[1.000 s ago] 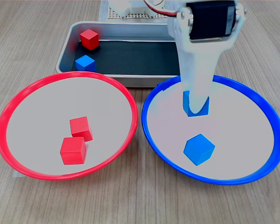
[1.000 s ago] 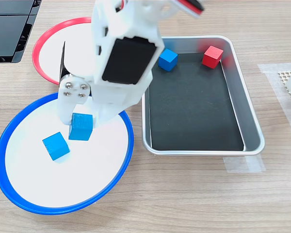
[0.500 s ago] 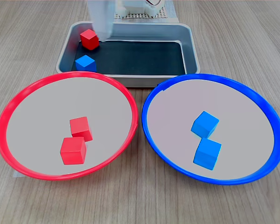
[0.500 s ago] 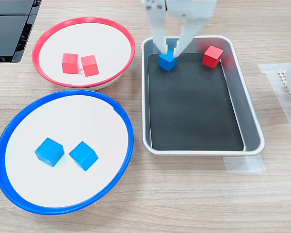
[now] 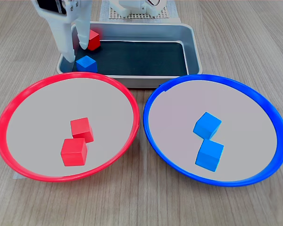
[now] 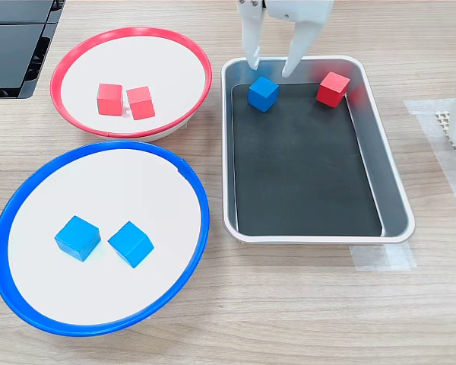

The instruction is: Move six blocks from tray to matching dishes

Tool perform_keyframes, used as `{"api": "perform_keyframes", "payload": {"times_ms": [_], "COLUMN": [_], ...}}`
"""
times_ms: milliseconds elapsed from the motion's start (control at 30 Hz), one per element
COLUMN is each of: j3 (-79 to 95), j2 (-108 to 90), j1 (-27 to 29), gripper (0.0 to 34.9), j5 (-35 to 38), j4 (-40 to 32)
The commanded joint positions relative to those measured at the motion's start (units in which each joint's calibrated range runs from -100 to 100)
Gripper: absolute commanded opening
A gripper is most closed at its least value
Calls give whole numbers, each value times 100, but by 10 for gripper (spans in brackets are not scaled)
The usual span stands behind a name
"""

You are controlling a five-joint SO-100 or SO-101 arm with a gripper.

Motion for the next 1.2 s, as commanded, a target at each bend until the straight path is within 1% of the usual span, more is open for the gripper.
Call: {"api": "perform_keyframes", "payload": {"times_ms": [0, 167, 233, 367, 500, 700, 900, 967, 1000, 1033, 1067, 1100, 1167], "j3": [-445, -518, -500, -609, -581, -591, -600, -627, -654, -682, -727, -773, -864], "j2": [175, 380, 465, 448, 311, 508, 874, 1011, 1079, 1113, 1139, 1122, 951], "j1": [-19, -160, -188, -197, -235, -291, -301, -301, -310, -320, -348, -376, -499], "gripper": [133, 129, 119, 138, 139, 131, 140, 137, 114, 47, 20, 7, 3], "j5": [-20, -24, 10, 63, 68, 24, 49, 54, 63, 73, 117, 156, 274], "j4": [-67, -67, -34, 354, 511, 387, 132, 49, 8, -25, -34, 8, 239]}}
